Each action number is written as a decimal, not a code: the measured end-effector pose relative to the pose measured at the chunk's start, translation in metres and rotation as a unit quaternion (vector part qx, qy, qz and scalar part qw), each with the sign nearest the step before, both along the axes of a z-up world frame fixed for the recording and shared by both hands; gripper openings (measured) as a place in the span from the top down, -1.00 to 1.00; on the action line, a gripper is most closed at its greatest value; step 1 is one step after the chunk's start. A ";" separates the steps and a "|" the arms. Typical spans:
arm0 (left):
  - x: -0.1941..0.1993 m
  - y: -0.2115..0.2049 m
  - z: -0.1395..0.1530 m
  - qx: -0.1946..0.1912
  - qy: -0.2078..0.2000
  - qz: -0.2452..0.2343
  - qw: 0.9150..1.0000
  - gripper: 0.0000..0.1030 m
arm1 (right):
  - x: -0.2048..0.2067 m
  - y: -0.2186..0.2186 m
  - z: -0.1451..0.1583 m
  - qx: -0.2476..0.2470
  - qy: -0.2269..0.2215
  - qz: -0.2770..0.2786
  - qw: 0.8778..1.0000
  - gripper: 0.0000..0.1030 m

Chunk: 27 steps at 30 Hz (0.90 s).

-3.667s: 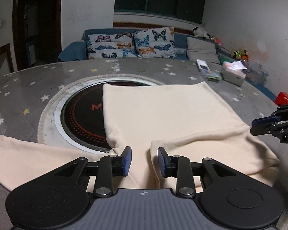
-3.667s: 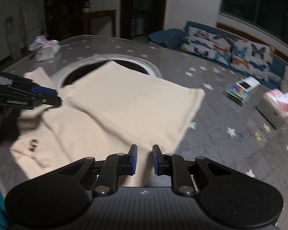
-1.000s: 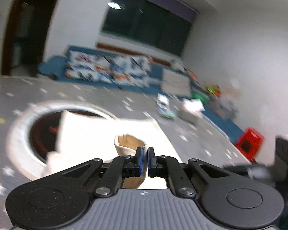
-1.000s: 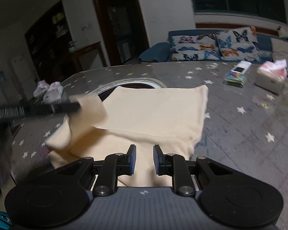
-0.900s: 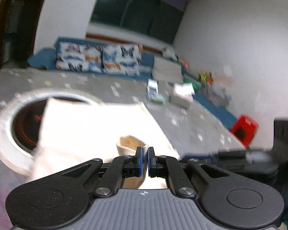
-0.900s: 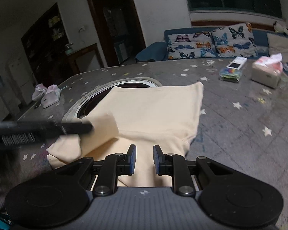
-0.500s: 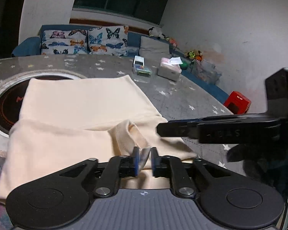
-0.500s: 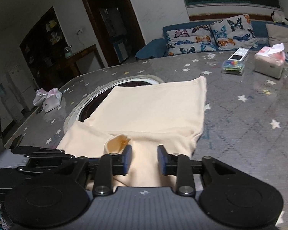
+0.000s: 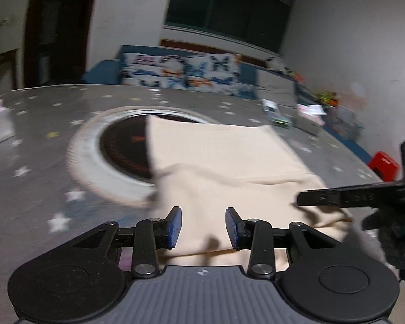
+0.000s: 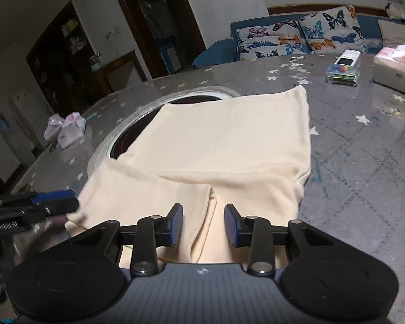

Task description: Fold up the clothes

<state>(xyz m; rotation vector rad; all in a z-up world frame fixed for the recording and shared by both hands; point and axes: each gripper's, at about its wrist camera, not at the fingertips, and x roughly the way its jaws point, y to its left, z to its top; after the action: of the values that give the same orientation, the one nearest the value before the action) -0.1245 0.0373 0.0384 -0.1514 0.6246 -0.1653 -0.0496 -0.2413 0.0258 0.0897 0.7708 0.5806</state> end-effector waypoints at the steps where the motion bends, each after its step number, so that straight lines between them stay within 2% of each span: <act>1: -0.003 0.004 0.000 0.003 -0.001 0.005 1.000 0.15 | 0.000 0.002 -0.001 -0.002 0.001 0.000 1.000 0.41; 2: -0.005 0.008 -0.001 0.006 -0.002 0.009 1.000 0.13 | 0.001 0.004 -0.002 -0.004 0.002 0.001 1.000 0.46; 4: -0.009 0.012 -0.003 0.012 0.000 0.012 1.000 0.07 | 0.001 0.007 -0.005 -0.009 0.003 0.001 1.000 0.73; 7: -0.014 0.011 -0.008 0.023 0.004 0.007 1.000 0.05 | -0.001 0.010 -0.001 -0.017 -0.006 0.001 1.000 0.90; 11: -0.017 0.009 -0.015 0.044 0.005 0.002 0.999 0.04 | -0.006 0.012 0.017 -0.022 -0.036 0.003 0.999 0.92; 20: -0.020 0.008 -0.021 0.068 -0.006 0.001 0.998 0.06 | -0.019 0.025 0.081 -0.033 -0.130 0.029 0.991 0.93; 23: -0.021 0.006 -0.022 0.077 -0.009 -0.002 0.997 0.27 | -0.024 0.025 0.093 -0.036 -0.151 0.026 0.988 0.93; 25: -0.021 0.005 -0.023 0.081 -0.010 -0.003 0.997 0.62 | -0.024 0.023 0.093 -0.037 -0.151 0.020 0.988 0.93; 27: -0.021 0.004 -0.024 0.086 -0.010 -0.002 0.996 0.80 | -0.020 0.018 0.081 -0.040 -0.131 0.005 0.991 0.93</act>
<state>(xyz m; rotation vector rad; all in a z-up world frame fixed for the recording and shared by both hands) -0.1454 0.0416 0.0147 0.0175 0.6163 -0.1166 -0.0696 -0.2235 0.1070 -0.0641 0.5390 0.5580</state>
